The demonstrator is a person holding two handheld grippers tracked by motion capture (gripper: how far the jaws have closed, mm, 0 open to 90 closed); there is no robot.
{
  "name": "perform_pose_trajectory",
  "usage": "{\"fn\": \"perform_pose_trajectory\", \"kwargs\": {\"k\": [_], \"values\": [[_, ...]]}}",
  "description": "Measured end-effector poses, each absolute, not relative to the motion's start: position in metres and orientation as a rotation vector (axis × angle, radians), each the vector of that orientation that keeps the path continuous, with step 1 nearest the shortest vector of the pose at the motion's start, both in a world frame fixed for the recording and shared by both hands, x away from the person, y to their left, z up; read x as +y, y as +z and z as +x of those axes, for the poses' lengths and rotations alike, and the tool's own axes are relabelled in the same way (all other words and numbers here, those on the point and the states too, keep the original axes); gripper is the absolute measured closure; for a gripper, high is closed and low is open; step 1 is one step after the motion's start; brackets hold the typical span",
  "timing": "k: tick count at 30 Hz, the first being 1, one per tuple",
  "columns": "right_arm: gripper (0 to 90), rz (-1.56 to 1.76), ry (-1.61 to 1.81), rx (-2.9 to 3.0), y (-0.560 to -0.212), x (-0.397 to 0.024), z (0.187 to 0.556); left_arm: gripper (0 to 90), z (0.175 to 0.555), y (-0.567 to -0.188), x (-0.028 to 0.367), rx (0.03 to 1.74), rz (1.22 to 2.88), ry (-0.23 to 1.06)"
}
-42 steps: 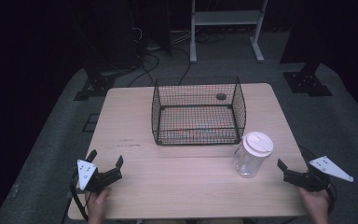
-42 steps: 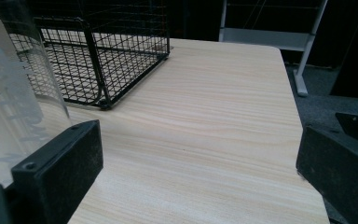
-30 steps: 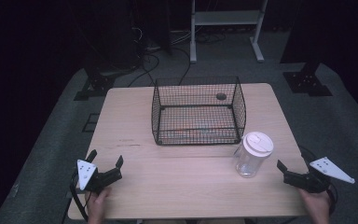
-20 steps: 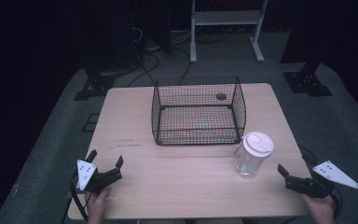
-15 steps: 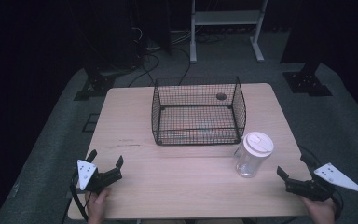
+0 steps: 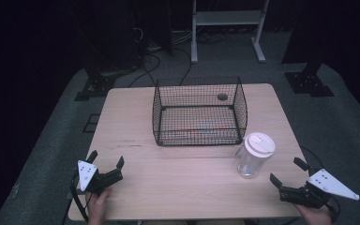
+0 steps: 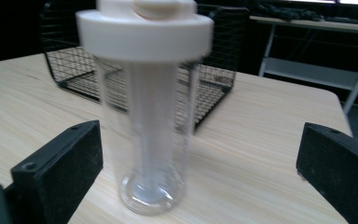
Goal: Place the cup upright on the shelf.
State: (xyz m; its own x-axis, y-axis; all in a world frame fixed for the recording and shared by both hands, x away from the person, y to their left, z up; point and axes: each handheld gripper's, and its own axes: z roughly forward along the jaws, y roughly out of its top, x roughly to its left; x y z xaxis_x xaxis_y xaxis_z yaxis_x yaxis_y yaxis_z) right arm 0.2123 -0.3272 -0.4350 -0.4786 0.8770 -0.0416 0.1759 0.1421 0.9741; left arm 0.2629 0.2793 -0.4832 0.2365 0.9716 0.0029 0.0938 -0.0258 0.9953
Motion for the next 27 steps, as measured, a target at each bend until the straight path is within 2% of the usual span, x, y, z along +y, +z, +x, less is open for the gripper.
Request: {"fn": "perform_pose_trajectory", "kwargs": {"k": [11,27], "values": [[0.0,0.926,1.382,1.804,-0.421,-0.297,0.223,0.0,0.263,-0.483,0.279,1.088,1.393,0.993],[0.0,0.908,1.371,1.775,-0.415,-0.278,0.244,0.0,0.263,-0.483,0.279,1.085,1.395,0.995]]}}
